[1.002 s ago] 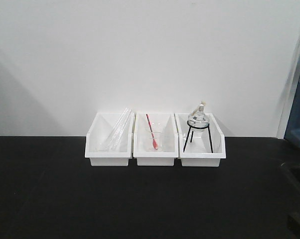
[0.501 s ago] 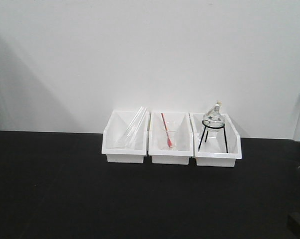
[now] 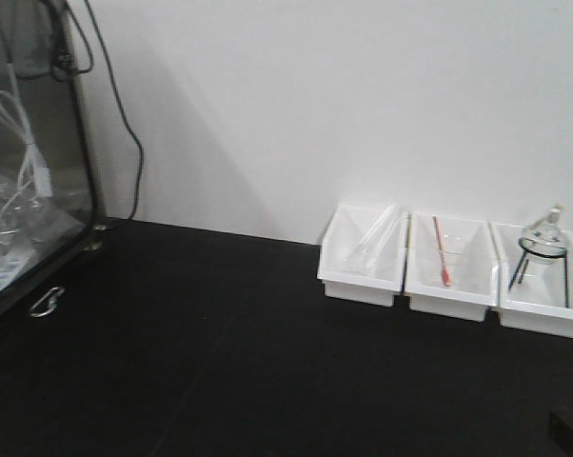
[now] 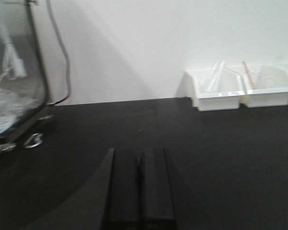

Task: Pick beaker and place in left cabinet
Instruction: 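Drive the base away from the bench holding the beaker in the right gripper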

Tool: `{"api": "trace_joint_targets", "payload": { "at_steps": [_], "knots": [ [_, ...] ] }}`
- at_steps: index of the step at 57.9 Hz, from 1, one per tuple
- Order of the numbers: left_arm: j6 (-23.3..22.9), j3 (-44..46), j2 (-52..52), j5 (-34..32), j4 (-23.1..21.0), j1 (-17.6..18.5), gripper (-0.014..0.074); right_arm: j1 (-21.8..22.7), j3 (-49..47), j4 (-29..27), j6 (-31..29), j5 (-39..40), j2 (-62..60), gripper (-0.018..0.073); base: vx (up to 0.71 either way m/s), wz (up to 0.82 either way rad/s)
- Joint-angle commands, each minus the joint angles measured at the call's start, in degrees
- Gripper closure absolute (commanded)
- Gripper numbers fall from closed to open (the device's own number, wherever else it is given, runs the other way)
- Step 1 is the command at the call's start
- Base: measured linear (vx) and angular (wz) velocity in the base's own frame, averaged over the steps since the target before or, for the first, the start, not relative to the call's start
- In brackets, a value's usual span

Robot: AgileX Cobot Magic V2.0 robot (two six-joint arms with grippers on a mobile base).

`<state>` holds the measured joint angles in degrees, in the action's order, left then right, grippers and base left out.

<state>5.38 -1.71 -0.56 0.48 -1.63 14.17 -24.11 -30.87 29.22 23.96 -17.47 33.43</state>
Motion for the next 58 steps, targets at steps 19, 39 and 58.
{"api": "trace_joint_targets", "payload": {
  "at_steps": [19,39,58],
  "knots": [
    [-0.1,-1.0,-1.1,-4.9,-0.5,0.3,0.0596,0.0,-1.7,1.2,-0.1,4.4,0.0,0.0565,-0.14,0.59],
    [-0.1,-1.0,-1.1,-4.9,-0.5,0.3,0.0596,0.0,-1.7,1.2,-0.1,4.4,0.0,0.0565,-0.15,0.6],
    [-0.1,-1.0,-1.1,-4.9,-0.5,0.3,0.0596,0.0,-1.7,1.2,0.0,4.4,0.0,0.0565,-0.11,0.61]
  ]
}}
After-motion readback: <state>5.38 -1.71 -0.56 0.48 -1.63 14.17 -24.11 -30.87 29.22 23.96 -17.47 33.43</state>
